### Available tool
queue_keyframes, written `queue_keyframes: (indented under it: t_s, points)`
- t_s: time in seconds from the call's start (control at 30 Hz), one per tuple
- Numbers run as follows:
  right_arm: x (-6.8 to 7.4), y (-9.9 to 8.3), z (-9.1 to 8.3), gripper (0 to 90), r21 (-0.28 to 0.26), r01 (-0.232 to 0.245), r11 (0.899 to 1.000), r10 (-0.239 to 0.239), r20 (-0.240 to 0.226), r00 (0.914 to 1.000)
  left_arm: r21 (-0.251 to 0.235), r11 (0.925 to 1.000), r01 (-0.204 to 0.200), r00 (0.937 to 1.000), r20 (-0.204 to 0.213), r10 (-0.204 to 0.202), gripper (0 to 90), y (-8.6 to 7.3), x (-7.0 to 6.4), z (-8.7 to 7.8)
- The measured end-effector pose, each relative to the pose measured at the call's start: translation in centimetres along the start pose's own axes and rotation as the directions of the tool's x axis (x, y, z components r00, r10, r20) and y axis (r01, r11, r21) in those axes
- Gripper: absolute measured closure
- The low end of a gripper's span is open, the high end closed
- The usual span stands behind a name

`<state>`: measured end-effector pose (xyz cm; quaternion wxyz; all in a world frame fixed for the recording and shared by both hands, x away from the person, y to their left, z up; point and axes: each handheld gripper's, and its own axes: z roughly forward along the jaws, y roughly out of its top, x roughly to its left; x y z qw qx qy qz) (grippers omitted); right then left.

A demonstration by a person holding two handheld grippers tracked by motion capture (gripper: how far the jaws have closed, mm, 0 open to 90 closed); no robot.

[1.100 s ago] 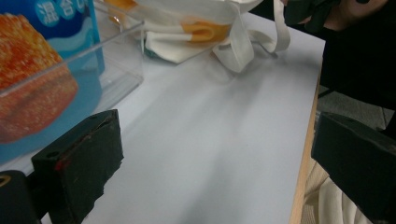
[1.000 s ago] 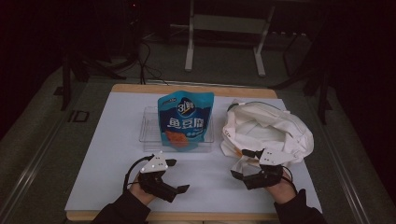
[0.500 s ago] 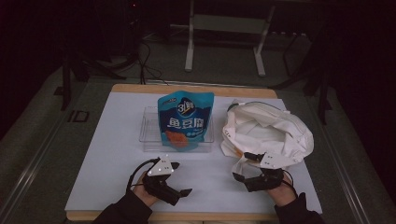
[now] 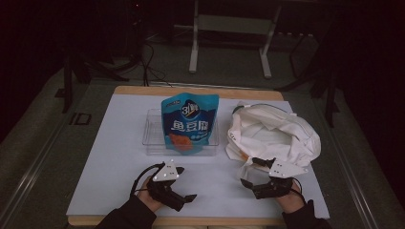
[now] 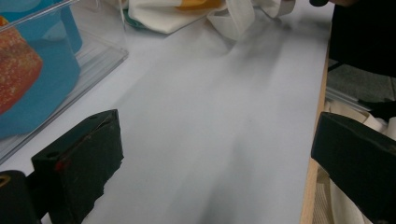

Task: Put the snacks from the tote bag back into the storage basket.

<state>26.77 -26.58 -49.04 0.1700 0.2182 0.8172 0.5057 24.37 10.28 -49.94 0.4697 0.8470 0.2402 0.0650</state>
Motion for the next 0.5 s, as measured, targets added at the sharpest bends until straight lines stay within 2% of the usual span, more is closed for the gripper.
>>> queue_keyframes:
  t_s: [0.5]
  points:
    - [0.08, -0.15, 0.33, 14.4, 0.015, 0.006, 1.0, -0.005, -0.025, 0.9997, -0.006, 0.9999, 0.01, 0.9999, 0.004, -0.01, 2.4, -0.16, 0.18, -0.21]
